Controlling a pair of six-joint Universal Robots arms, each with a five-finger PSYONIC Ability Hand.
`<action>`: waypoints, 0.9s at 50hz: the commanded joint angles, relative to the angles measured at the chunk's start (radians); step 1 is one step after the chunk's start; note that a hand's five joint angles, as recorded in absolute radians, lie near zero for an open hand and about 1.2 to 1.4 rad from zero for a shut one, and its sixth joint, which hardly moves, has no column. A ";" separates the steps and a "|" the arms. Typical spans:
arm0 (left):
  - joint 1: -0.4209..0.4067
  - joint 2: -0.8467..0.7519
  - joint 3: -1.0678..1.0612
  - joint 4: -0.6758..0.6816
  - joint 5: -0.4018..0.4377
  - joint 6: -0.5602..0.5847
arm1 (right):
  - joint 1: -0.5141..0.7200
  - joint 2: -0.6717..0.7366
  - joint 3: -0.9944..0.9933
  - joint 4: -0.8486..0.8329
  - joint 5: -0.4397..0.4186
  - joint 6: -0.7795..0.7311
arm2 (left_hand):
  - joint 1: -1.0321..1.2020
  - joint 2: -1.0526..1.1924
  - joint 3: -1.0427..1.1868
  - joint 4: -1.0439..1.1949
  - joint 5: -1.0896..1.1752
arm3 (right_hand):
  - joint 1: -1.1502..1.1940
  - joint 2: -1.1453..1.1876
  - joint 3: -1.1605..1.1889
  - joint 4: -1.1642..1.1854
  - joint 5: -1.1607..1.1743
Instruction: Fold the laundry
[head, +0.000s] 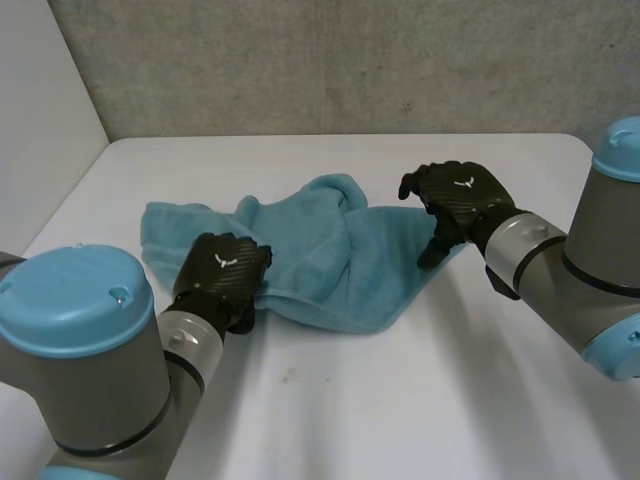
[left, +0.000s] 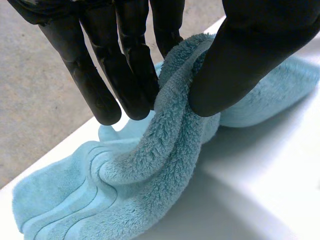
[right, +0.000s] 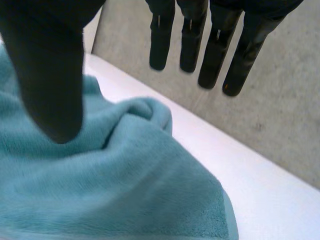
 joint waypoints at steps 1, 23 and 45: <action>-0.005 0.058 -0.003 0.001 0.002 0.011 | -0.068 0.005 -0.009 0.012 -0.022 -0.005 | 0.263 0.200 0.203 0.201 0.257 | -0.255 -0.322 -0.323 -0.322 -0.325; -0.060 0.199 0.141 -0.073 0.004 0.089 | -0.075 0.010 0.120 0.033 -0.188 0.270 | 0.263 0.200 0.203 0.201 0.257 | -0.276 -0.344 -0.344 -0.343 -0.346; -0.024 0.256 0.132 -0.090 -0.001 0.087 | -0.050 0.237 0.054 -0.150 -0.145 0.371 | 0.263 0.200 0.203 0.201 0.257 | 0.912 0.844 0.844 0.845 0.842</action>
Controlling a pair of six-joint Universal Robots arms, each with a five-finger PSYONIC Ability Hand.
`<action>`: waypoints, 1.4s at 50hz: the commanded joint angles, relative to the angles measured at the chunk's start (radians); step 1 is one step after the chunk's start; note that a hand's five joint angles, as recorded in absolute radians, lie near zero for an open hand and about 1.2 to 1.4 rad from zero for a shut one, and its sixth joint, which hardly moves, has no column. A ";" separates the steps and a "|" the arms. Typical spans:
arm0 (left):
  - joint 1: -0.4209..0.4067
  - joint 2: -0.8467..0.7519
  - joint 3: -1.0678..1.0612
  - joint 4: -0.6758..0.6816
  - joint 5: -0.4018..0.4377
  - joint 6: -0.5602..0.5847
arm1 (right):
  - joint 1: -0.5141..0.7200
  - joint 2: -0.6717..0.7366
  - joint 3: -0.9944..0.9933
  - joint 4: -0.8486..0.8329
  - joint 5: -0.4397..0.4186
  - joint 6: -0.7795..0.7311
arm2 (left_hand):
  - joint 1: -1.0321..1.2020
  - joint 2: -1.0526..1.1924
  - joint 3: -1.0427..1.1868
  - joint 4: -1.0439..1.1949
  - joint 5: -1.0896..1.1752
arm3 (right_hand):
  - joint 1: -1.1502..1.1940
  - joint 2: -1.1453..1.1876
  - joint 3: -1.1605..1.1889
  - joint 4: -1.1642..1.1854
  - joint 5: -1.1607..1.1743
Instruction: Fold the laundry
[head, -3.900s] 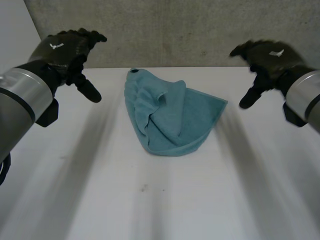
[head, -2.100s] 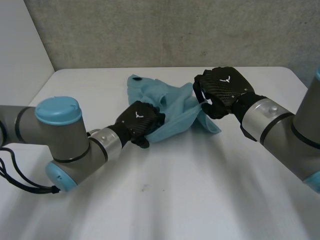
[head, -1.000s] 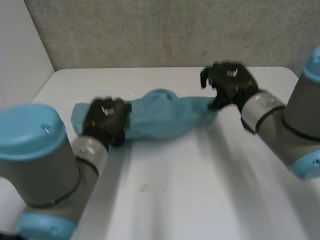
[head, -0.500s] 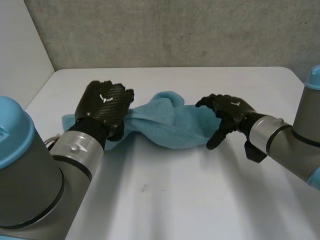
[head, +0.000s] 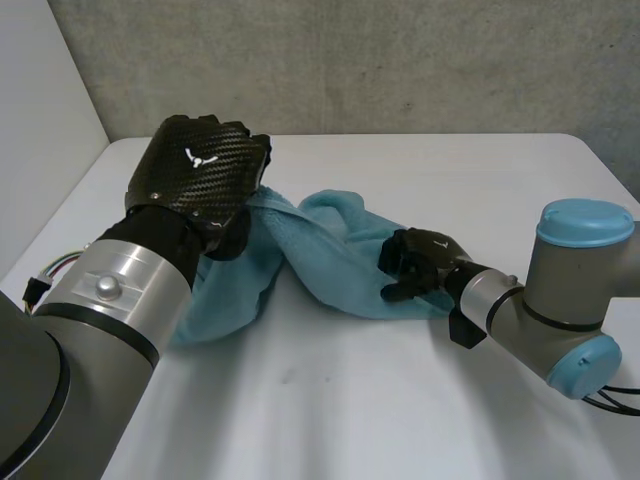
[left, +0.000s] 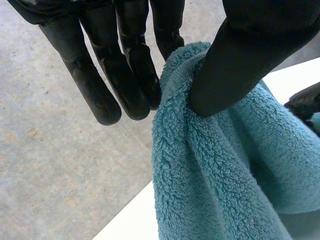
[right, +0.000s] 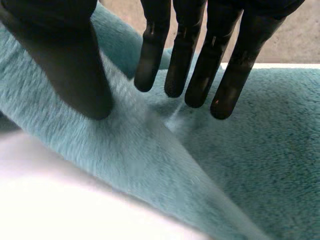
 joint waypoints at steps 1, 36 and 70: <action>0.046 -0.003 0.008 0.002 0.000 0.000 | -0.009 -0.060 0.018 0.013 0.017 -0.005 | 0.263 0.199 0.202 0.201 0.257 | 0.619 0.485 0.493 0.493 0.528; 0.172 -0.472 0.120 0.013 0.017 0.011 | 0.015 -0.126 -0.147 0.382 0.155 -0.597 | 0.263 0.199 0.202 0.201 0.257 | 0.619 0.485 0.493 0.493 0.528; 0.232 -0.090 -0.080 0.410 0.002 -0.003 | 0.031 -0.391 -0.094 0.006 0.159 -0.404 | 0.263 0.199 0.202 0.201 0.257 | 0.619 0.485 0.493 0.493 0.528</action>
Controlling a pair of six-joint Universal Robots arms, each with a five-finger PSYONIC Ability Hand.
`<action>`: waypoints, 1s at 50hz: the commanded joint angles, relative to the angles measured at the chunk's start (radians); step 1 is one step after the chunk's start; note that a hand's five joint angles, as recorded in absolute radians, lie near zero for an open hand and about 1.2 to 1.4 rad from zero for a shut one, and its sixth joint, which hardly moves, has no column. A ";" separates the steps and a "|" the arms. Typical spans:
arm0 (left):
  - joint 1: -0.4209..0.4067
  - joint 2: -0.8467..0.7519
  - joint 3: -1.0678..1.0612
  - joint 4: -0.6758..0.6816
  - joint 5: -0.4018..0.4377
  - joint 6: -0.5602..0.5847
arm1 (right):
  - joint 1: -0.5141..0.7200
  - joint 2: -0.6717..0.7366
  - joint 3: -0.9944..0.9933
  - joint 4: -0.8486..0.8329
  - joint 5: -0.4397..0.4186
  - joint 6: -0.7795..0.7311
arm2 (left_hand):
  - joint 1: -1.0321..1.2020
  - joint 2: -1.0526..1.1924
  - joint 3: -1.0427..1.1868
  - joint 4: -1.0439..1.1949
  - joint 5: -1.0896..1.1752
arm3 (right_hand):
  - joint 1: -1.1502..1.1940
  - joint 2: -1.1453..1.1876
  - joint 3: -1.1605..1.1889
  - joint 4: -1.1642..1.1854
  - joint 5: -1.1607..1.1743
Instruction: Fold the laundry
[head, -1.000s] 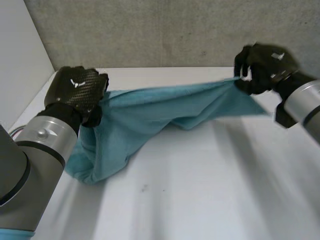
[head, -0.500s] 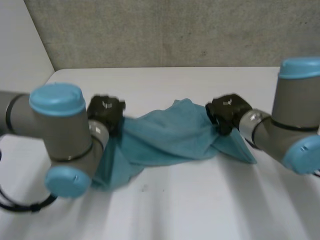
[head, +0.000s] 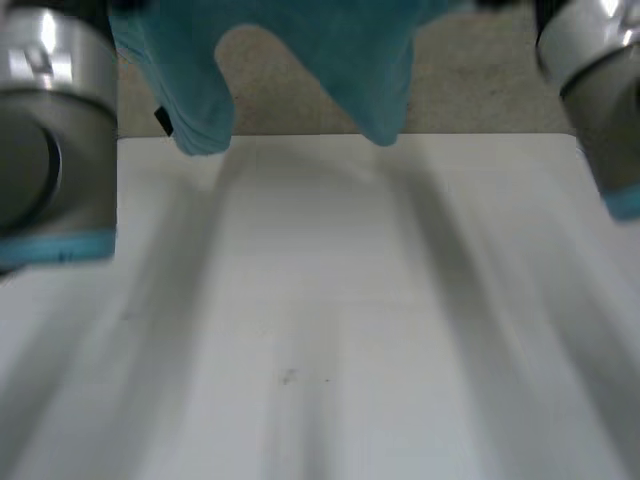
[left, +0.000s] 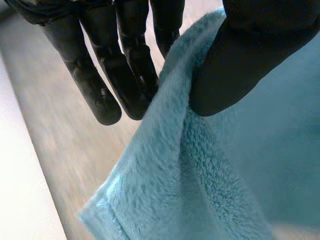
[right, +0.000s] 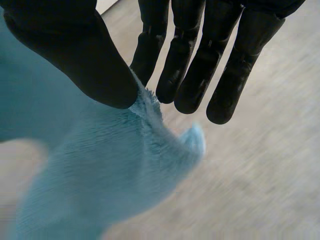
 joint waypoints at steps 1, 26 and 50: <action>-0.018 0.045 -0.312 -0.117 -0.050 -0.004 | -0.009 -0.034 0.290 0.126 -0.053 -0.009 | 0.263 0.198 0.202 0.200 0.257 | 0.417 0.215 0.209 0.204 0.230; -0.087 -0.108 -0.484 -0.241 -0.053 -0.016 | -0.063 0.052 0.632 0.136 -0.096 -0.014 | 0.263 0.198 0.202 0.200 0.257 | 0.104 -0.098 -0.104 -0.109 -0.083; 0.042 -0.100 -0.436 -0.244 -0.050 -0.015 | -0.257 0.072 0.637 0.294 -0.237 -0.121 | 0.263 0.198 0.202 0.200 0.257 | -0.440 -0.641 -0.647 -0.652 -0.626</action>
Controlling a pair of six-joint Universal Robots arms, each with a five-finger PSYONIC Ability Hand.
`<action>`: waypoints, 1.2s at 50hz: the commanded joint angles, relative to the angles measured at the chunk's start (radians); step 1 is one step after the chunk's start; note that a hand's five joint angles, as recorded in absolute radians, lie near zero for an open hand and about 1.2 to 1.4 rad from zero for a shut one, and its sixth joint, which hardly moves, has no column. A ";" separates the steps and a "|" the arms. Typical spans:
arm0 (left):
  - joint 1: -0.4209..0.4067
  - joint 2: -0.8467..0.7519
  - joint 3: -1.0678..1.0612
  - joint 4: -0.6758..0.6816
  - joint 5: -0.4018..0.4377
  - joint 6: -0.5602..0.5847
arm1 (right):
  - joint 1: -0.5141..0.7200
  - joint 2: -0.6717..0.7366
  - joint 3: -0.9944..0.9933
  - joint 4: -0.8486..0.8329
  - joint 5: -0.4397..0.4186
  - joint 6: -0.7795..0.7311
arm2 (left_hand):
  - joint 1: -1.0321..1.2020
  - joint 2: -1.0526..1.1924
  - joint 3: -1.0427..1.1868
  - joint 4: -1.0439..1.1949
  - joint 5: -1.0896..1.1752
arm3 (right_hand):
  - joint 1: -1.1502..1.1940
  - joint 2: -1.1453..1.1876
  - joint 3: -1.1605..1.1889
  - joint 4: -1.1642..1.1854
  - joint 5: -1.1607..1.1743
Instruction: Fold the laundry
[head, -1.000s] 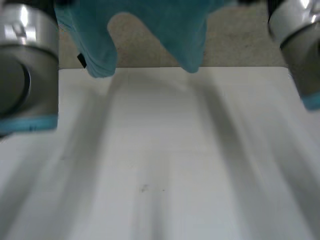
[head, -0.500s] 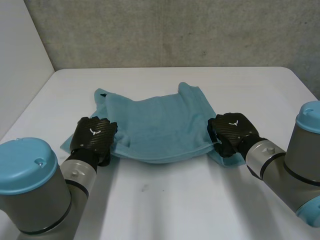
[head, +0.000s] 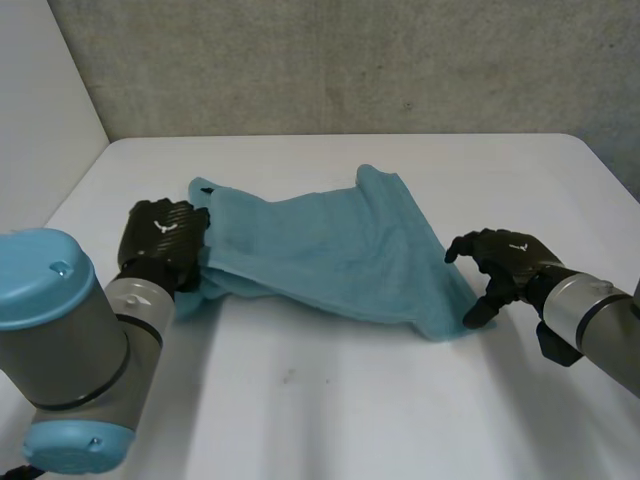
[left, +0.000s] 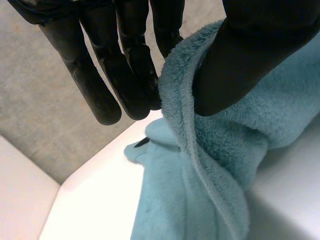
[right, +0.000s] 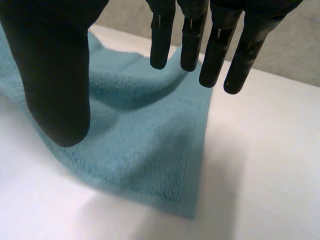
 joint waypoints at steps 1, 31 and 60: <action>0.053 0.000 -0.006 0.000 0.001 0.000 | -0.032 0.073 -0.004 0.000 -0.045 -0.223 | 0.263 0.198 0.201 0.200 0.257 | 0.147 0.094 0.101 0.106 0.105; 0.058 -0.011 -0.013 -0.001 0.005 -0.002 | -0.023 0.262 -0.084 -0.138 -0.027 -0.307 | 0.263 0.198 0.201 0.200 0.257 | 0.294 0.241 0.248 0.253 0.252; 0.061 -0.021 -0.013 -0.001 0.007 0.001 | 0.083 0.332 -0.215 -0.142 0.036 -0.290 | 0.263 0.198 0.201 0.200 0.257 | 0.994 0.941 0.948 0.954 0.952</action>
